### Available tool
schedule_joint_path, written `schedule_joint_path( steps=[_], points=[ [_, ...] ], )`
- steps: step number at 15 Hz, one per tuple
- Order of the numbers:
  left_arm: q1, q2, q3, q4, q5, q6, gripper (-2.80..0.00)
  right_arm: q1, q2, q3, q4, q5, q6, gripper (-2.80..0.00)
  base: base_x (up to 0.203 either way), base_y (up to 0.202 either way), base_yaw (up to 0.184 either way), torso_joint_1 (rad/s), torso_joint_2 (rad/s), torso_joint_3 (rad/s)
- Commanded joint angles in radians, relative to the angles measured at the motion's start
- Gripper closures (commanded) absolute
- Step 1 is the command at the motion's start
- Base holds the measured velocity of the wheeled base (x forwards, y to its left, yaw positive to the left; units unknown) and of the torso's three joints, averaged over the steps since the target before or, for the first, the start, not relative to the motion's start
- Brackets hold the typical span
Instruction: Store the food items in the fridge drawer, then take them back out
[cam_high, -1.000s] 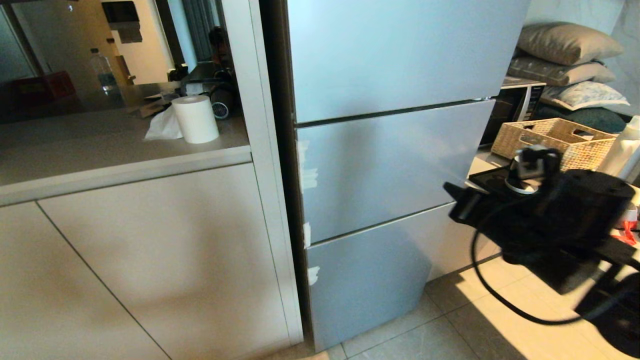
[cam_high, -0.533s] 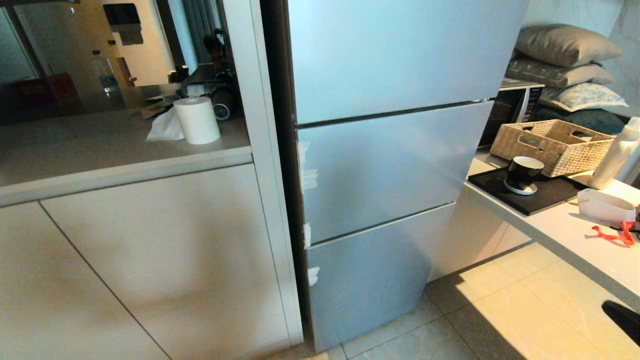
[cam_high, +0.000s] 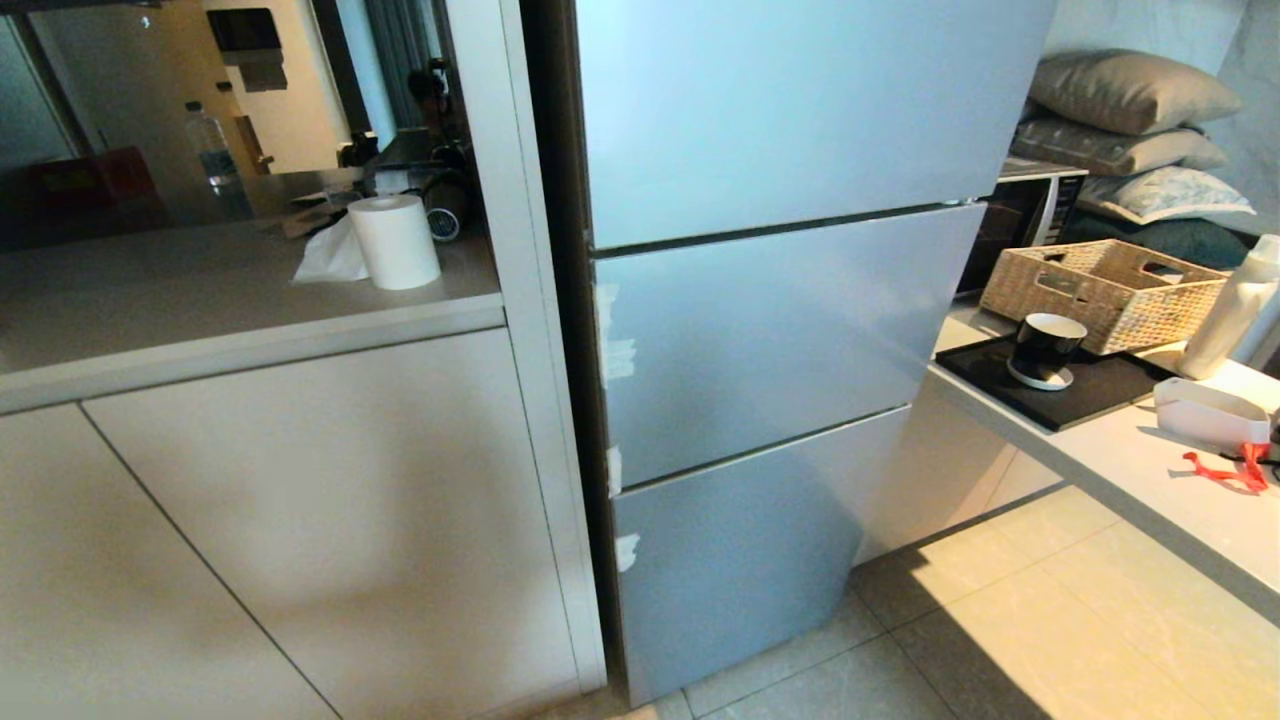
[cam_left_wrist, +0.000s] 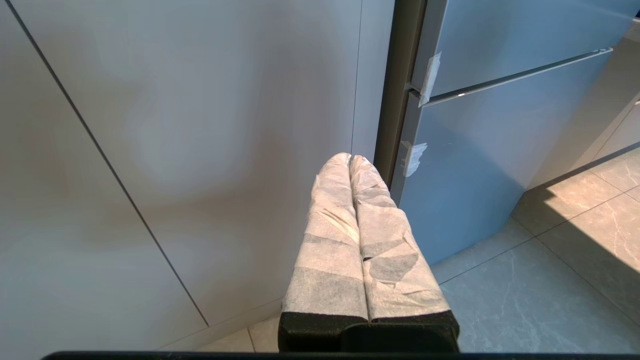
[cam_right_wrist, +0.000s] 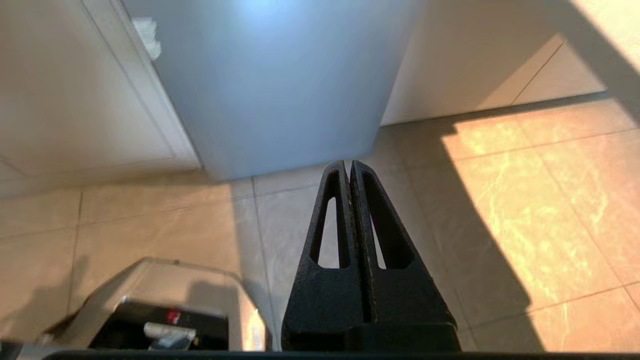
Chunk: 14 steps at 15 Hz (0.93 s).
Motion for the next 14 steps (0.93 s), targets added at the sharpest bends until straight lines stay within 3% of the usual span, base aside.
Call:
schedule_joint_path(
  steps=[1, 6, 9, 14],
  points=[
    [0.0, -0.002, 0.002, 0.0, 0.0, 0.0, 0.0, -0.052, -0.029, 0.003, 0.002, 0.002, -0.001, 0.0, 0.0, 0.0, 0.0, 0.0, 0.0, 0.0],
    [0.0, -0.003, 0.002, 0.0, 0.0, 0.0, 0.0, -0.105, -0.281, 0.004, 0.003, 0.039, -0.044, 0.0, 0.0, 0.0, 0.0, 0.0, 0.0, 0.0],
    [0.0, -0.002, 0.002, 0.0, 0.0, 0.0, 0.0, -0.109, -0.286, 0.005, 0.006, -0.003, 0.043, 0.0, 0.0, 0.0, 0.0, 0.0, 0.0, 0.0],
    [0.0, -0.002, 0.002, 0.0, 0.0, 0.0, 0.0, -0.109, -0.286, 0.005, 0.001, -0.015, 0.099, 0.0, 0.0, 0.0, 0.0, 0.0, 0.0, 0.0]
  ],
)
